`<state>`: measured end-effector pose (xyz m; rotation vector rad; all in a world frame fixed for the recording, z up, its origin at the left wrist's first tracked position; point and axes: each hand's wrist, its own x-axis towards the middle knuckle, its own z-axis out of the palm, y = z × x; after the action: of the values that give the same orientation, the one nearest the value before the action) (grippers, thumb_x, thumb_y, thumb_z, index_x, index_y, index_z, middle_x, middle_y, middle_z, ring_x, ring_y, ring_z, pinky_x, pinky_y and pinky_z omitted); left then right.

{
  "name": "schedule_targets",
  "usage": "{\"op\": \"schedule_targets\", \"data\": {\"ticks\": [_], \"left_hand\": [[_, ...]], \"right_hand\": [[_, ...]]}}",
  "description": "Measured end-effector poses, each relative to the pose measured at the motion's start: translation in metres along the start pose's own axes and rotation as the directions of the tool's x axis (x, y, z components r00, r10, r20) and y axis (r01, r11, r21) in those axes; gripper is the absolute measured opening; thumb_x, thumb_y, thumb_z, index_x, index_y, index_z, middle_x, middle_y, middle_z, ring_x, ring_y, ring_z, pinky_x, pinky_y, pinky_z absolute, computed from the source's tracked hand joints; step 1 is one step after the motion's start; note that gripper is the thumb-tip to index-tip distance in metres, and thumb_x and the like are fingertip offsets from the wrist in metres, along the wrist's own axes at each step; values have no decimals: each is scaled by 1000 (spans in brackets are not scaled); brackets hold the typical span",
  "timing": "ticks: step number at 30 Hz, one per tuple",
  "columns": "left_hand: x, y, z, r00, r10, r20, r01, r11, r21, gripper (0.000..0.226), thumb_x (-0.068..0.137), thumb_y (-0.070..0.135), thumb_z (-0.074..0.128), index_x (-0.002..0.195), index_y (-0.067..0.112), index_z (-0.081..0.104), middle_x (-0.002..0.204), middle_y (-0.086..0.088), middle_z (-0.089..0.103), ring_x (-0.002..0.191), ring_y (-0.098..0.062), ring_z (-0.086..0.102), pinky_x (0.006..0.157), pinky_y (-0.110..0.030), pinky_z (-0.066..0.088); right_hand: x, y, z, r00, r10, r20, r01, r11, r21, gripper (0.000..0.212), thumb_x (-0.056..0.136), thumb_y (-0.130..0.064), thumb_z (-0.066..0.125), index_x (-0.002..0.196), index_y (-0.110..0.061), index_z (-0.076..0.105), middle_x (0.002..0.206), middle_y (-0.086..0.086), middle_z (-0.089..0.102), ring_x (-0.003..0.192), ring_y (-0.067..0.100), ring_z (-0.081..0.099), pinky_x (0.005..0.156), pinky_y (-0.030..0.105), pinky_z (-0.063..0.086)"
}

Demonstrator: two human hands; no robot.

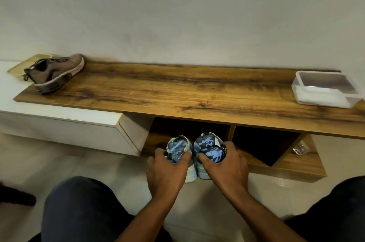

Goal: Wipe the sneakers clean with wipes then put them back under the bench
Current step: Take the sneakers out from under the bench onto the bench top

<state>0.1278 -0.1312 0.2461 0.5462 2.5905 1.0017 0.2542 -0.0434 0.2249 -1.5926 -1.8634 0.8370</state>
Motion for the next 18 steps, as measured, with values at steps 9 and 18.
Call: {"op": "schedule_targets", "data": {"ticks": [9, 18], "left_hand": [[-53, 38, -80, 983, 181, 4, -181, 982, -49, 58, 61, 77, 66, 99, 35, 54, 102, 7, 62, 89, -13, 61, 72, -36, 51], [-75, 89, -112, 942, 327, -70, -334, 916, -221, 57, 54, 80, 67, 94, 40, 58, 96, 13, 70, 92, -12, 68, 83, -45, 57]], "right_hand": [[-38, -41, -82, 988, -143, -63, 145, 989, 34, 81, 54, -84, 65, 117, -35, 57, 102, -7, 64, 96, 15, 63, 80, 38, 57], [-33, -77, -145, 957, -237, -166, 258, 959, 119, 74, 55, -85, 65, 110, -37, 57, 98, -11, 66, 91, 15, 65, 79, 39, 56]]}}
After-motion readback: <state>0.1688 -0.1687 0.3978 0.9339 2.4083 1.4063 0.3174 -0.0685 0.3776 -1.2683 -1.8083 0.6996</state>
